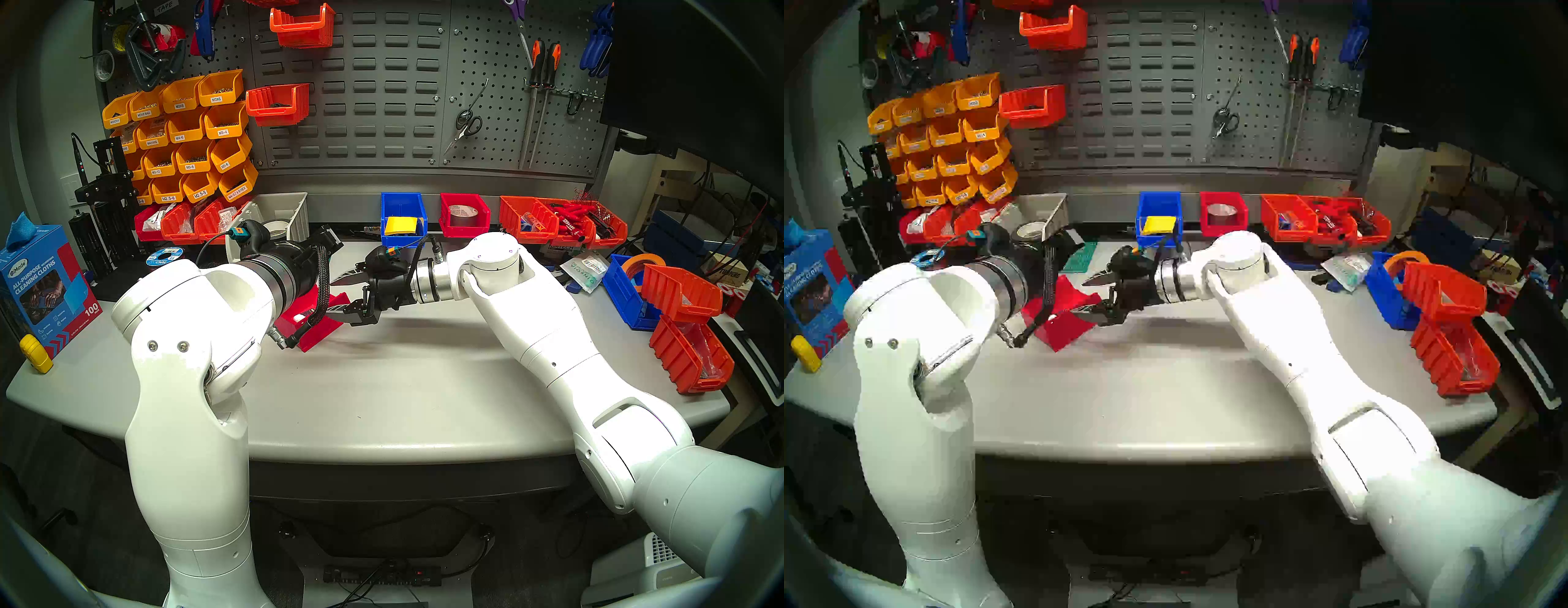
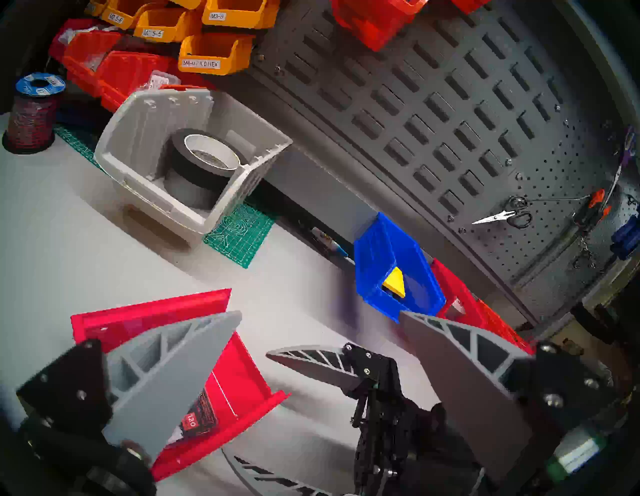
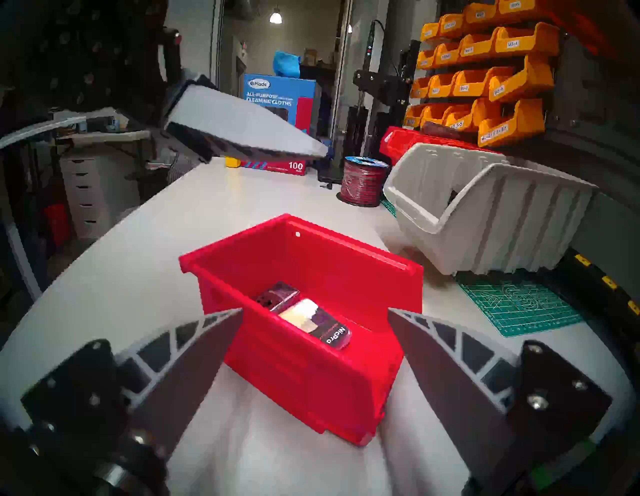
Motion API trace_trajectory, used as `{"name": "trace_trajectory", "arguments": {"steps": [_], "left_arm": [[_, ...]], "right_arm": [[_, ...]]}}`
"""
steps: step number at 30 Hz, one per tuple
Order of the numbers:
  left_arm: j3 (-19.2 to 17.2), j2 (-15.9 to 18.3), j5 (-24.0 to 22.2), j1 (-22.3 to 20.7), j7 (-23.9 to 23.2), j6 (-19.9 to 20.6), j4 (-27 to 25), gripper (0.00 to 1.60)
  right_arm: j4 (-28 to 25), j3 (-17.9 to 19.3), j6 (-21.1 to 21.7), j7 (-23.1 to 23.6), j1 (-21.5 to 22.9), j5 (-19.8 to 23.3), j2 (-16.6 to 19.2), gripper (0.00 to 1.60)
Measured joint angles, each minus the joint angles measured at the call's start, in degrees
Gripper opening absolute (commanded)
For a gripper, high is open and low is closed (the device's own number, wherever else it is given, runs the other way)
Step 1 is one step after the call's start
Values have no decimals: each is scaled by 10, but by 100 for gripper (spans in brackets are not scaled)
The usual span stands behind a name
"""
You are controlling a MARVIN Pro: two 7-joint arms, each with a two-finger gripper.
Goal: Hang all the unorganized tool boxes onto the wall
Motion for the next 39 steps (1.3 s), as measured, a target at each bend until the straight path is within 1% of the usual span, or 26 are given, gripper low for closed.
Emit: {"name": "trace_trajectory", "arguments": {"steps": [5, 8, 11, 14, 15, 20, 21, 23, 27, 29, 30, 31, 35, 36, 39], "left_arm": [[0, 0, 0, 0, 0, 0, 0, 160], [0, 0, 0, 0, 0, 0, 0, 160], [0, 0, 0, 0, 0, 0, 0, 160], [0, 0, 0, 0, 0, 0, 0, 160], [0, 0, 0, 0, 0, 0, 0, 160], [0, 0, 0, 0, 0, 0, 0, 160], [0, 0, 0, 0, 0, 0, 0, 160], [0, 0, 0, 0, 0, 0, 0, 160], [0, 0, 0, 0, 0, 0, 0, 160], [0, 0, 0, 0, 0, 0, 0, 160], [0, 0, 0, 0, 0, 0, 0, 160], [0, 0, 0, 0, 0, 0, 0, 160], [0, 0, 0, 0, 0, 0, 0, 160], [0, 0, 0, 0, 0, 0, 0, 160], [0, 0, 0, 0, 0, 0, 0, 160]], "right_arm": [[-2, 2, 6, -3, 0, -4, 4, 151], [-2, 3, 8, -10, 0, -8, 6, 147], [-2, 3, 10, -17, -1, -12, 6, 147], [0, 3, 13, -20, -1, -15, 4, 144], [0, 2, 13, -21, -1, -16, 4, 140], [3, 1, 17, -22, -1, -19, 1, 136], [3, 1, 17, -22, -1, -19, 0, 132], [4, 0, 18, -22, -1, -20, -1, 121], [6, -3, 20, -22, 0, -20, -4, 109], [7, -5, 20, -20, 0, -20, -5, 94], [7, -5, 20, -19, 1, -20, -5, 91], [8, -6, 20, -17, 1, -20, -6, 83], [11, -9, 20, -12, 5, -20, -7, 70], [12, -10, 20, -10, 6, -20, -7, 63], [14, -12, 20, -7, 7, -20, -8, 58]]}}
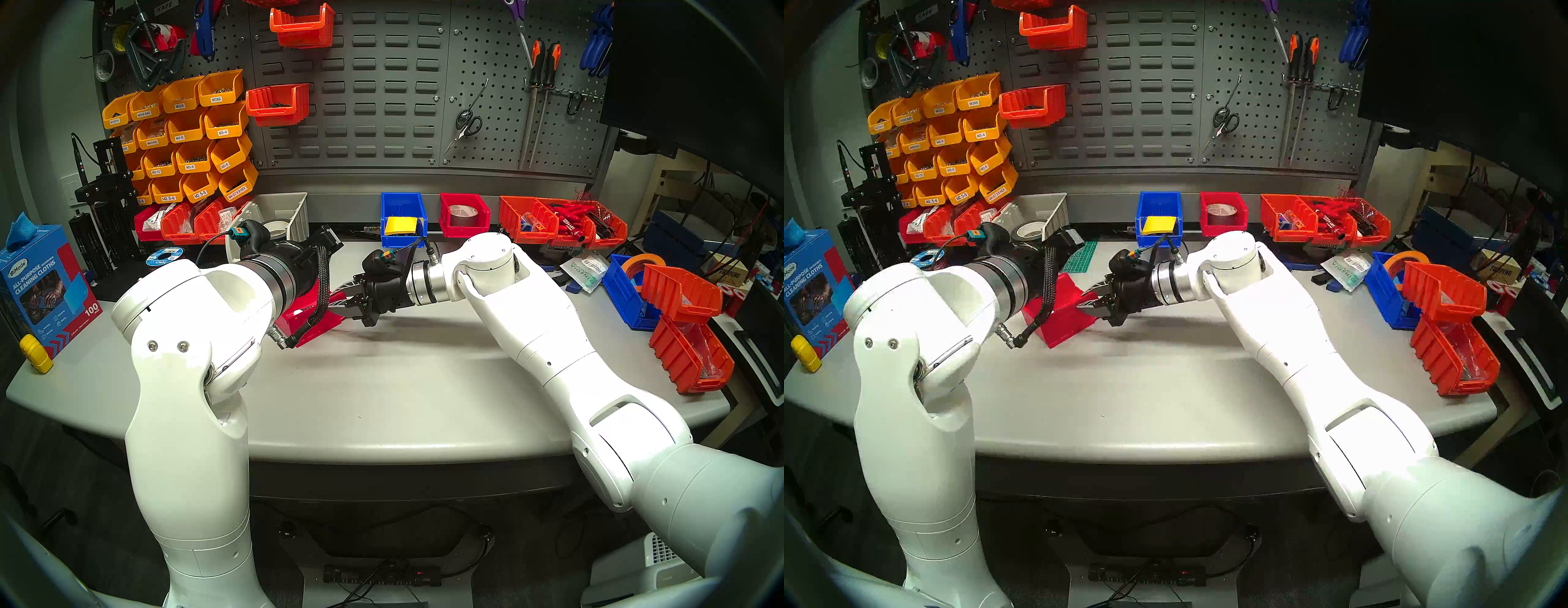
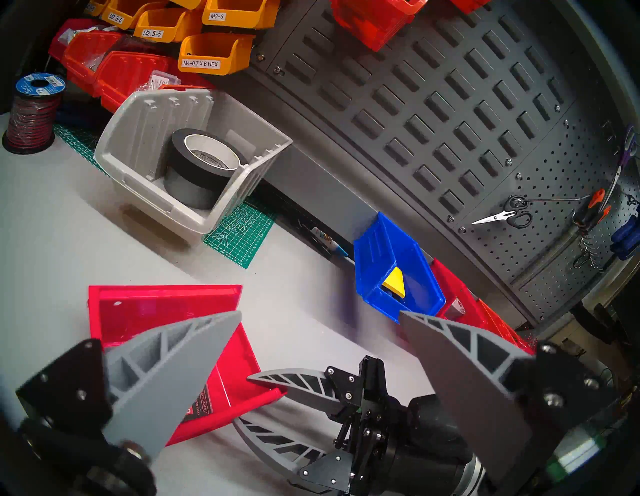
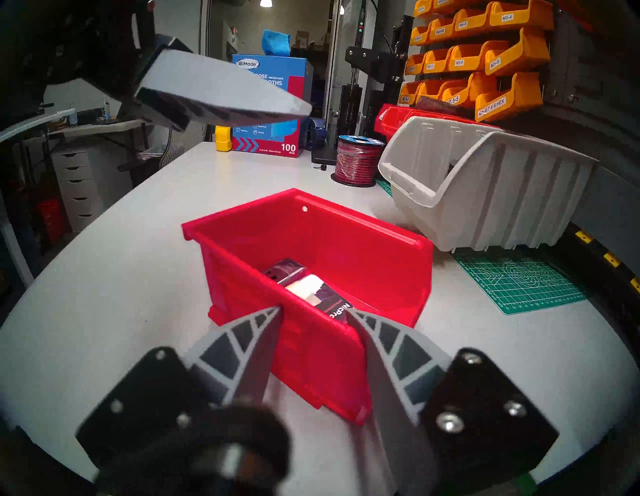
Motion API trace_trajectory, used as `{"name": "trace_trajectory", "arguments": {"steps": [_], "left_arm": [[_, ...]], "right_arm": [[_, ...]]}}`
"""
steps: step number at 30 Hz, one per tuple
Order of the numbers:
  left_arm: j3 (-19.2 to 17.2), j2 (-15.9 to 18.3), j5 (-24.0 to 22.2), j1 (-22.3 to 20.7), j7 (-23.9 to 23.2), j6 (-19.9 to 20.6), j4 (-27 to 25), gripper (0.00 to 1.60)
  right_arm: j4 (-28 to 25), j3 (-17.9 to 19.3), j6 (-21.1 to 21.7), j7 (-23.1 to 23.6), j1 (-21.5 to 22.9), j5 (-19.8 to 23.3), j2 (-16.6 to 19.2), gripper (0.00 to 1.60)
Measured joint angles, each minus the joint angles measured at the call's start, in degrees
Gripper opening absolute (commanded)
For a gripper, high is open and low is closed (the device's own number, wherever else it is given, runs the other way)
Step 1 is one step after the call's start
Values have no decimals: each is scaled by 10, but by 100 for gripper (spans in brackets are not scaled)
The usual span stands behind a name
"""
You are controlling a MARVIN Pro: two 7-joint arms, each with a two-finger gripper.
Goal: Hang all the unorganized tool boxes onto the wall
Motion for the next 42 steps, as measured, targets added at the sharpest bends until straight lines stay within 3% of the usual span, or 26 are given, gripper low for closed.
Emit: {"name": "trace_trajectory", "arguments": {"steps": [8, 10, 11, 25, 31, 42], "left_arm": [[0, 0, 0, 0, 0, 0, 0, 160], [0, 0, 0, 0, 0, 0, 0, 160], [0, 0, 0, 0, 0, 0, 0, 160], [0, 0, 0, 0, 0, 0, 0, 160], [0, 0, 0, 0, 0, 0, 0, 160], [0, 0, 0, 0, 0, 0, 0, 160]], "right_arm": [[-4, 2, 7, 3, 1, -3, 3, 39], [-12, 5, 14, 0, 0, -4, 7, 21], [-19, 9, 21, -4, -3, -5, 10, 0], [-115, 45, 109, -80, -56, -3, 27, 0], [-163, 56, 143, -134, -91, -8, 31, 0], [-245, 78, 212, -245, -158, -45, 1, 0]]}}
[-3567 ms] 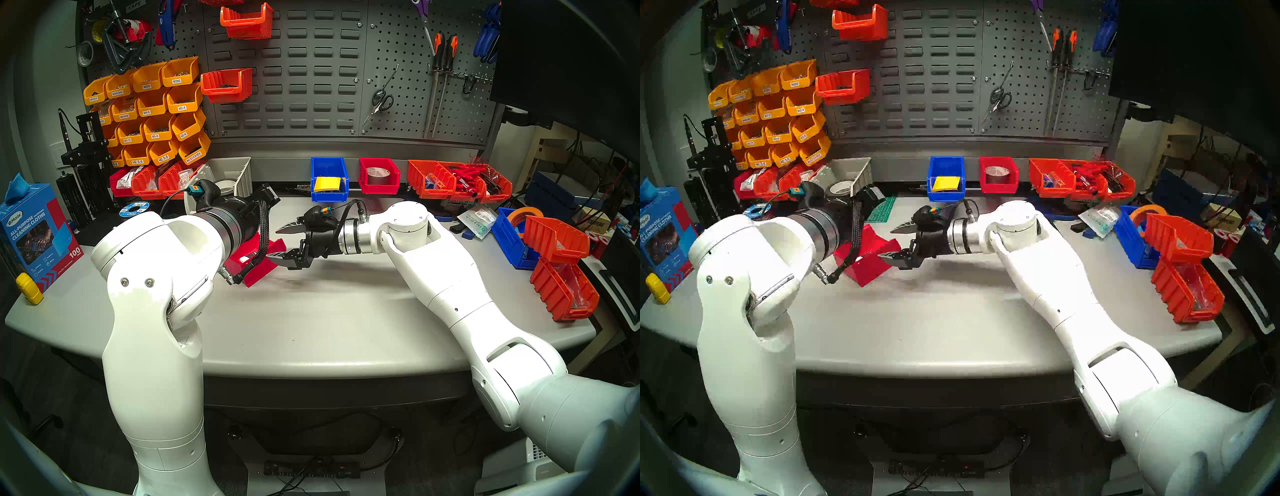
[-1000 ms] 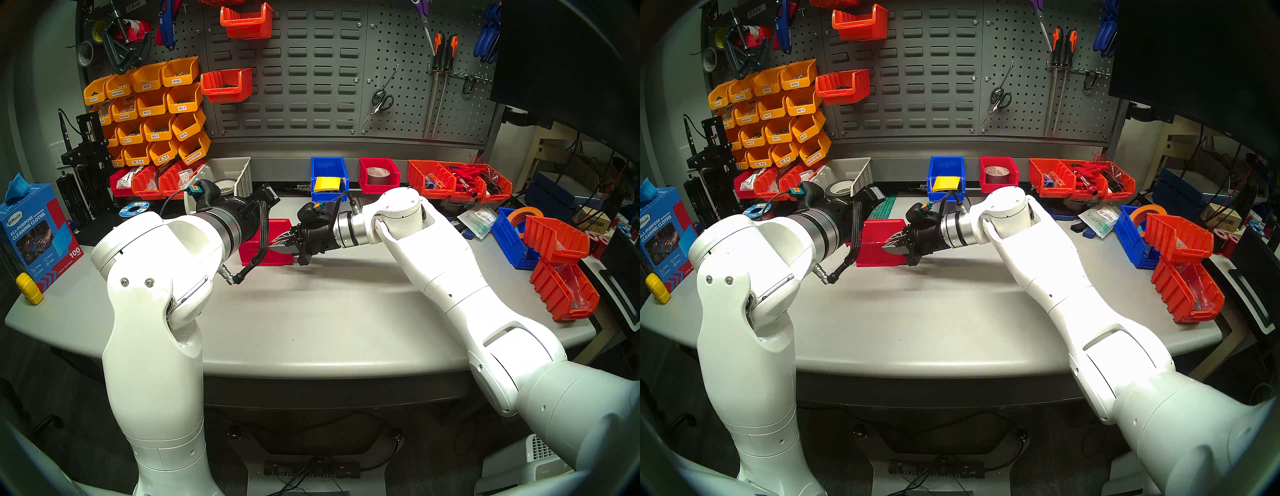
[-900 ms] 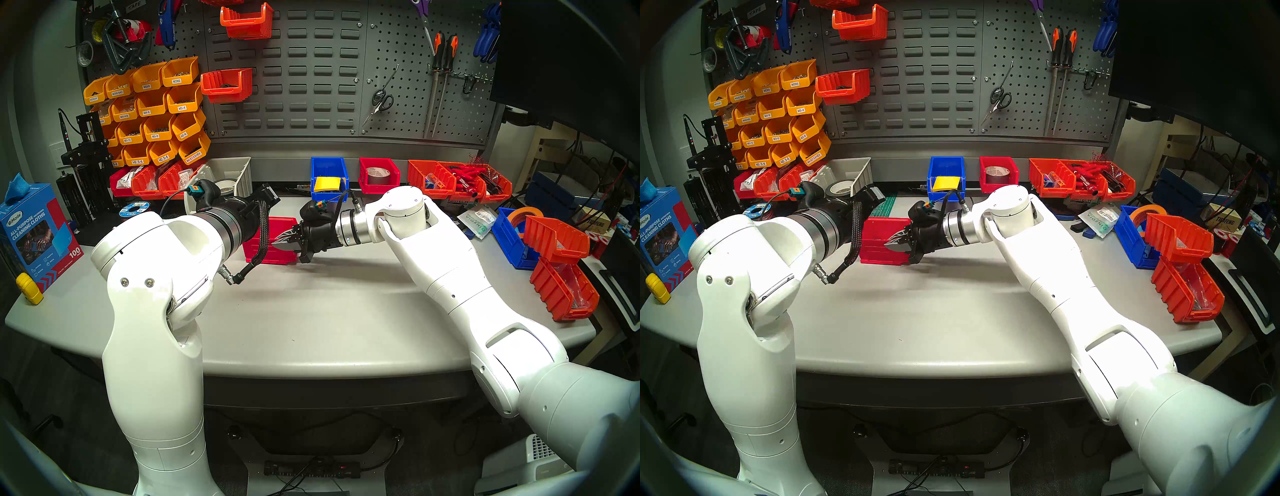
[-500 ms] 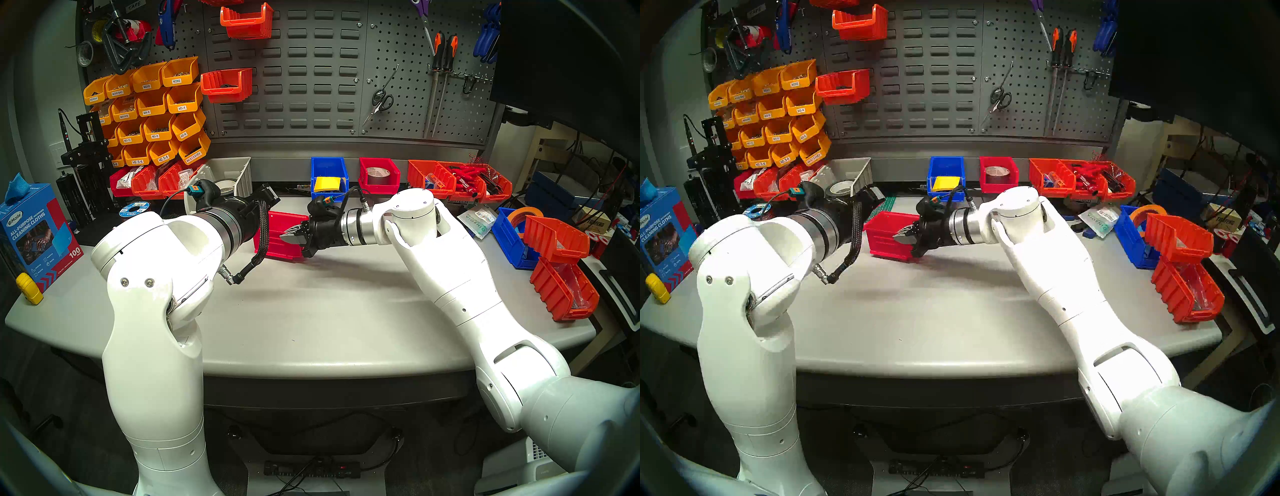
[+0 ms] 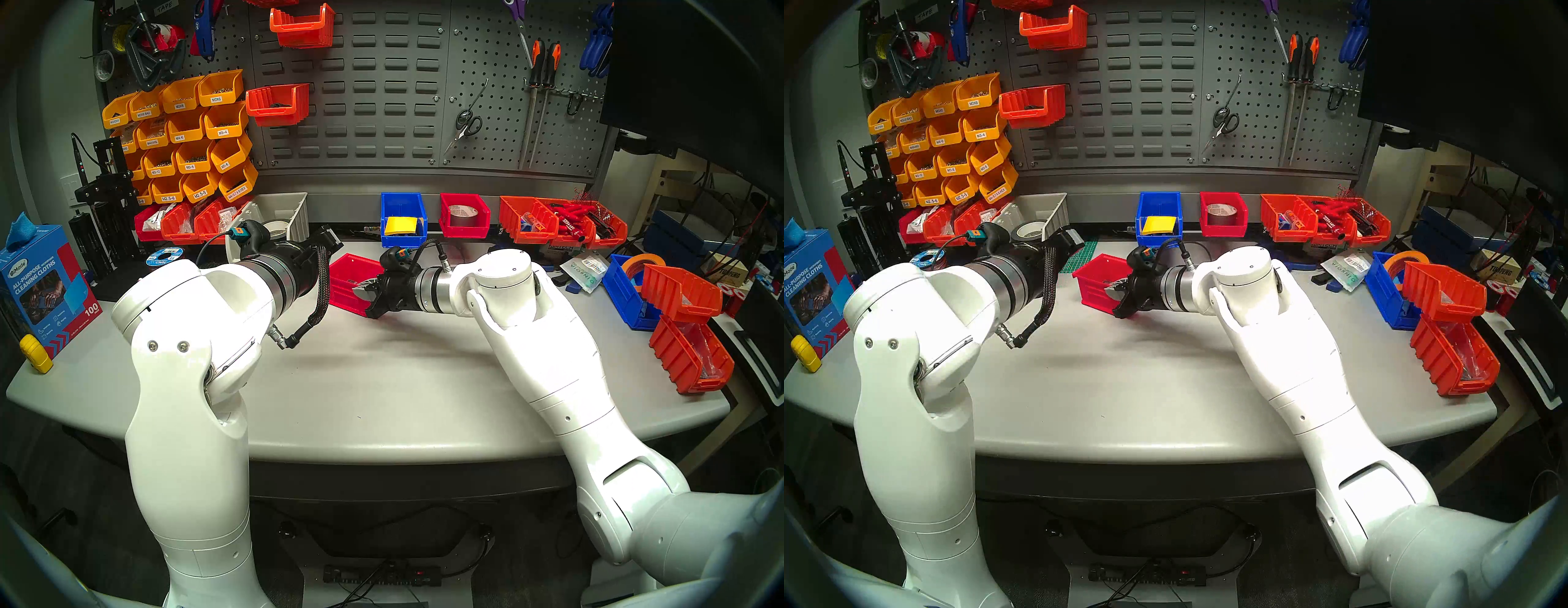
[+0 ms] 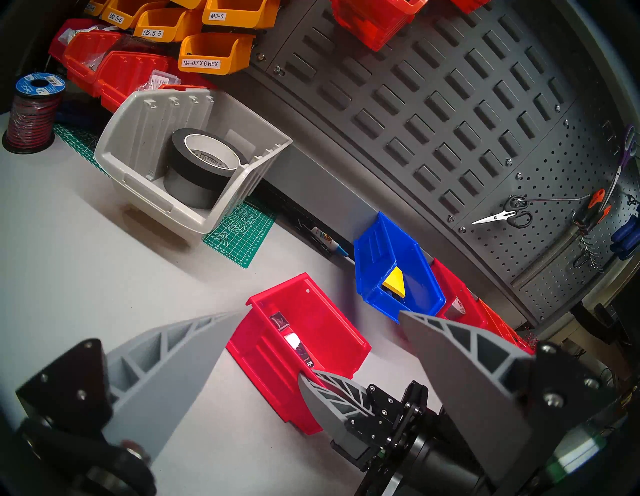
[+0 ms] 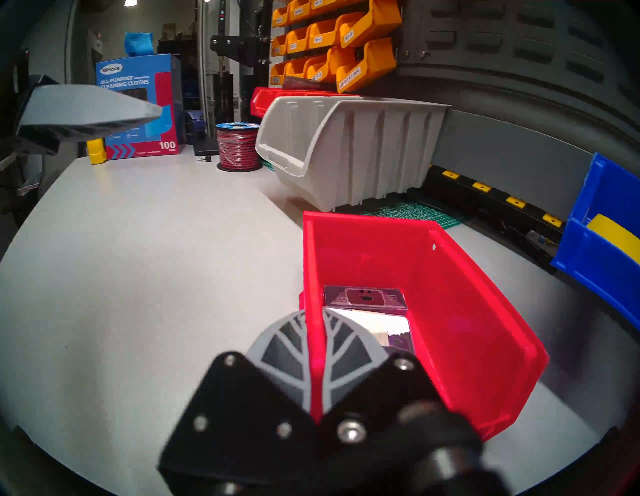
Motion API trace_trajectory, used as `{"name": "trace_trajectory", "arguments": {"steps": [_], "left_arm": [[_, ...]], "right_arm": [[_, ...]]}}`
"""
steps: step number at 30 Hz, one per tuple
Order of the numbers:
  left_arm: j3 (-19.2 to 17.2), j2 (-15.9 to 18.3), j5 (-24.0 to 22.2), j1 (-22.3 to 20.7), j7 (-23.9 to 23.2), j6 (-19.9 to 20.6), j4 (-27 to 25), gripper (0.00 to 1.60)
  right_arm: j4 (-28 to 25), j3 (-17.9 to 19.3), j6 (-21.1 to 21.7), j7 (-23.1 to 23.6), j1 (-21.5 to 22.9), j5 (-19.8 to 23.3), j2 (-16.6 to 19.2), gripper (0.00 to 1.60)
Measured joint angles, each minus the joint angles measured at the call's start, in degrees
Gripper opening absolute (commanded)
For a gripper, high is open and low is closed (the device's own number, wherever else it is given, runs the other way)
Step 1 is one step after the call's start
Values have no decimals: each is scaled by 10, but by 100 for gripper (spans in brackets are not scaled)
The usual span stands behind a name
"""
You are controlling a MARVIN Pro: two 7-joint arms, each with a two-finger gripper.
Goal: Hang all the unorganized tool boxes onto the wall
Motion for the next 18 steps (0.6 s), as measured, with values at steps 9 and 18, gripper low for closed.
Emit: {"name": "trace_trajectory", "arguments": {"steps": [9, 18], "left_arm": [[0, 0, 0, 0, 0, 0, 0, 160], [0, 0, 0, 0, 0, 0, 0, 160]], "right_arm": [[-70, 5, 62, -99, -49, -40, -50, 0], [-132, -13, 112, -188, -83, -83, -101, 0]]}}
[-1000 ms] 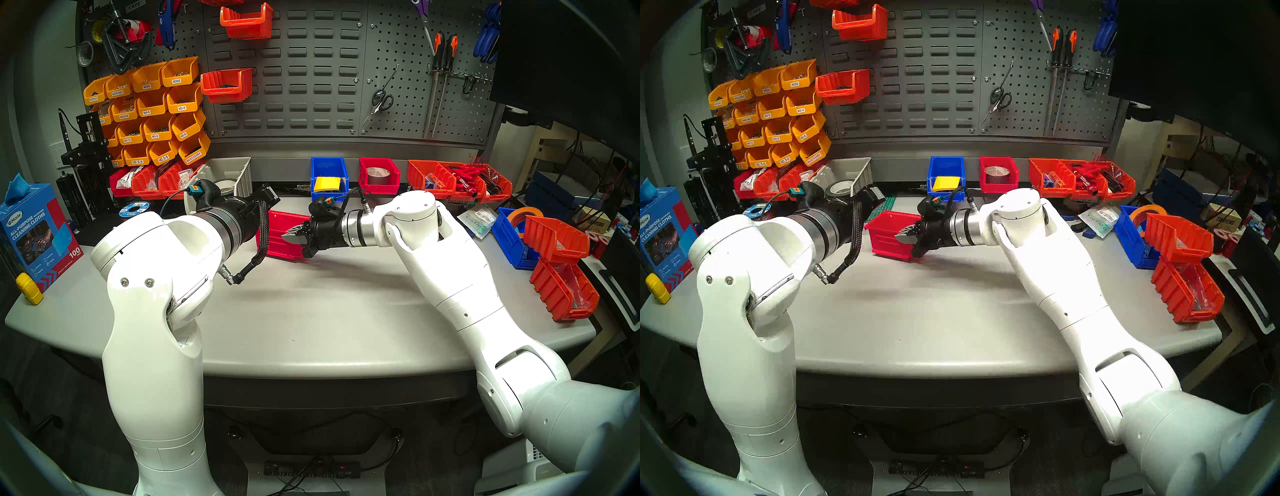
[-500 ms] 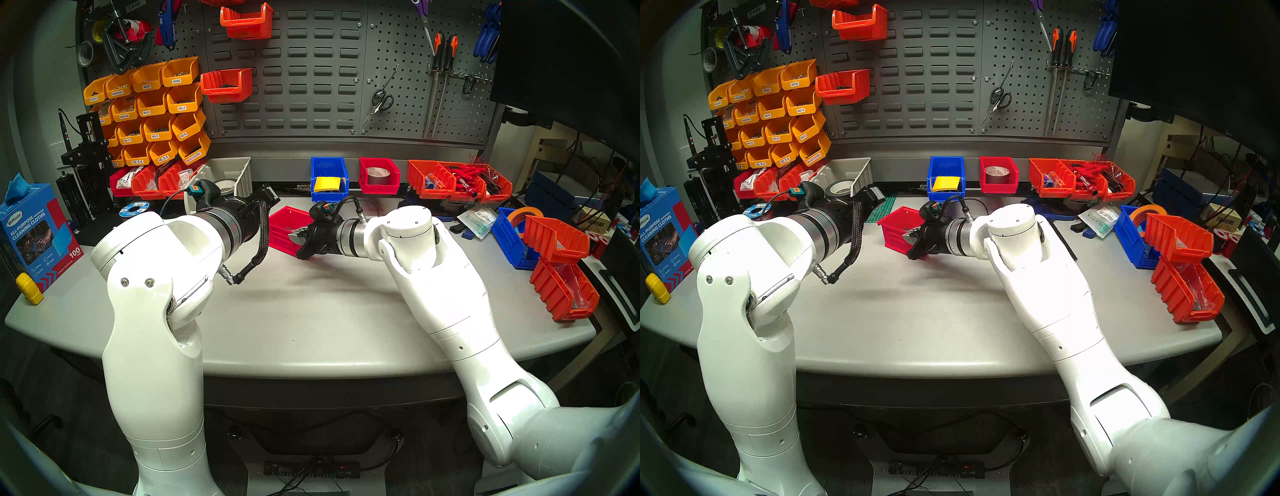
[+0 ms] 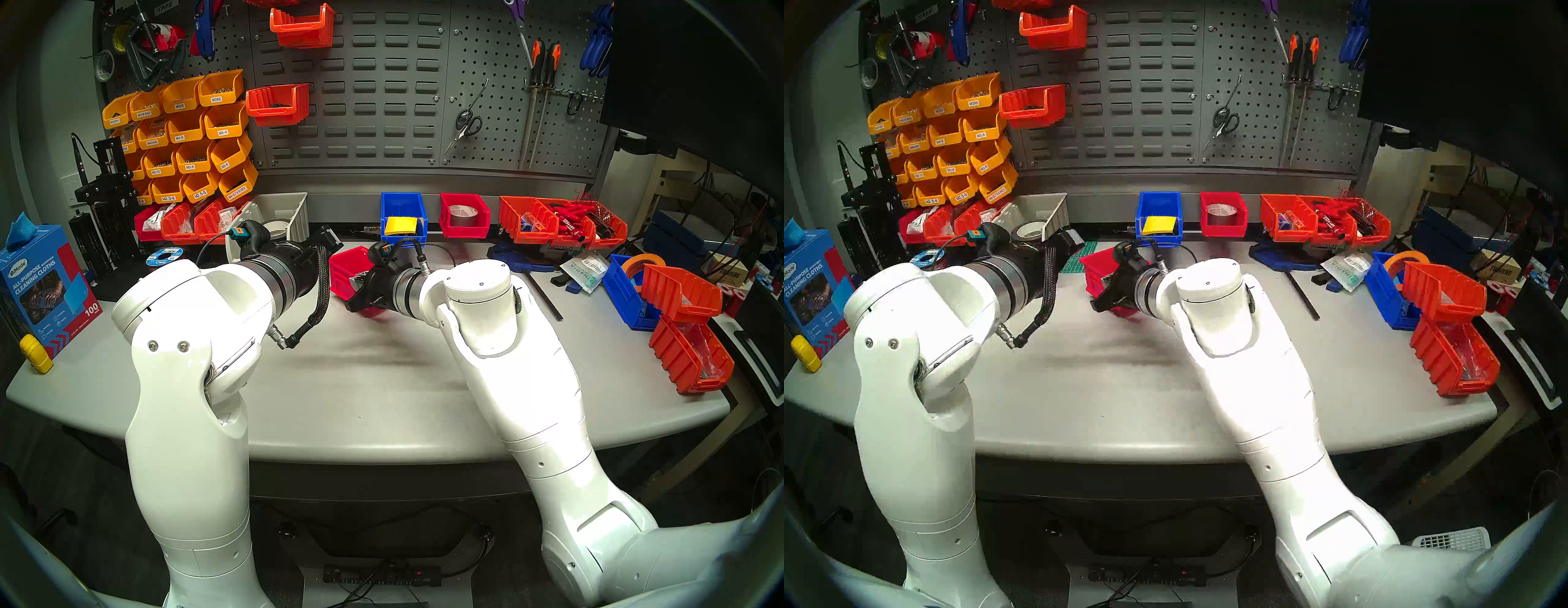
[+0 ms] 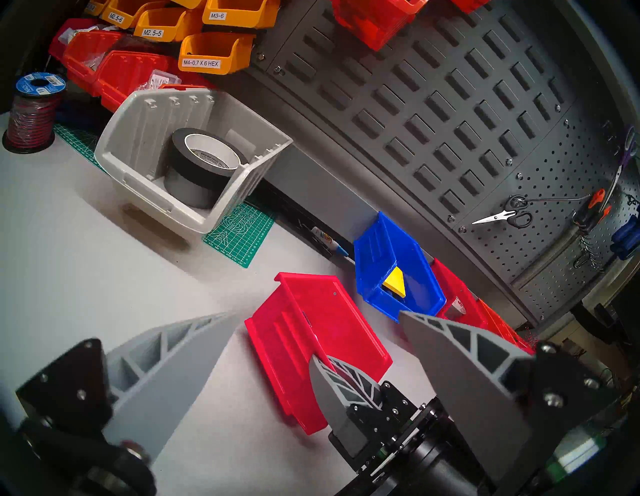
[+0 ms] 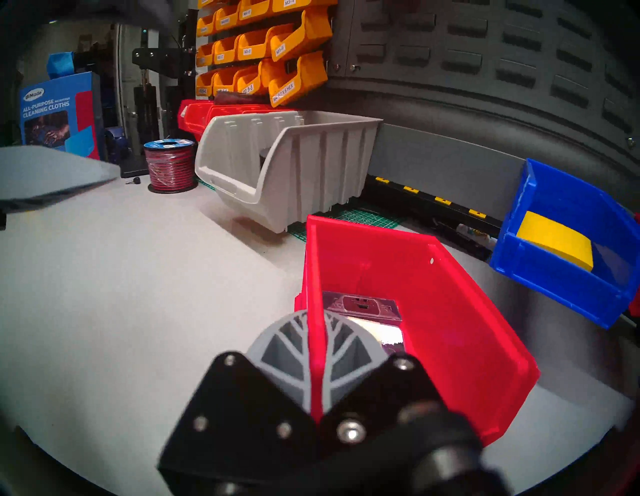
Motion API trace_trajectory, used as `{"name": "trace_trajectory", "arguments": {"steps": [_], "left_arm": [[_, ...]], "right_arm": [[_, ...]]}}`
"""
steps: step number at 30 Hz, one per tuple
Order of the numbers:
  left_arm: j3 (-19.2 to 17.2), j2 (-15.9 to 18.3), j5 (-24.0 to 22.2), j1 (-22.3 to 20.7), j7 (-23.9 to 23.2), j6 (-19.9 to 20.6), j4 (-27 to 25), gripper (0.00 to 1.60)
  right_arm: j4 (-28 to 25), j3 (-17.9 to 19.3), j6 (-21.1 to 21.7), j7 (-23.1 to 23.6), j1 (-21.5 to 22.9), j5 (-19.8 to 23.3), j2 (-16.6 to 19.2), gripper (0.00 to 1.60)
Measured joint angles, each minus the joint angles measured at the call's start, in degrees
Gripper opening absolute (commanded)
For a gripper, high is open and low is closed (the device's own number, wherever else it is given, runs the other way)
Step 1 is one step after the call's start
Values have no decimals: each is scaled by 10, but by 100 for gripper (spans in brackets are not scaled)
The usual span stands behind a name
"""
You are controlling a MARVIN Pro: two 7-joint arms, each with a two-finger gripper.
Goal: Hang all the unorganized tool boxes onto the wall
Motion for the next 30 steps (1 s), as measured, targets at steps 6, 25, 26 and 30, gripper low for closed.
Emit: {"name": "trace_trajectory", "arguments": {"steps": [6, 25, 26, 30], "left_arm": [[0, 0, 0, 0, 0, 0, 0, 160], [0, 0, 0, 0, 0, 0, 0, 160], [0, 0, 0, 0, 0, 0, 0, 160], [0, 0, 0, 0, 0, 0, 0, 160]], "right_arm": [[-33, -25, 43, -61, -25, -39, -29, 0], [-53, -98, 68, -244, -70, -83, -44, 0], [-52, -99, 68, -254, -71, -78, -44, 0], [-46, -101, 68, -294, -71, -46, -45, 0]]}}
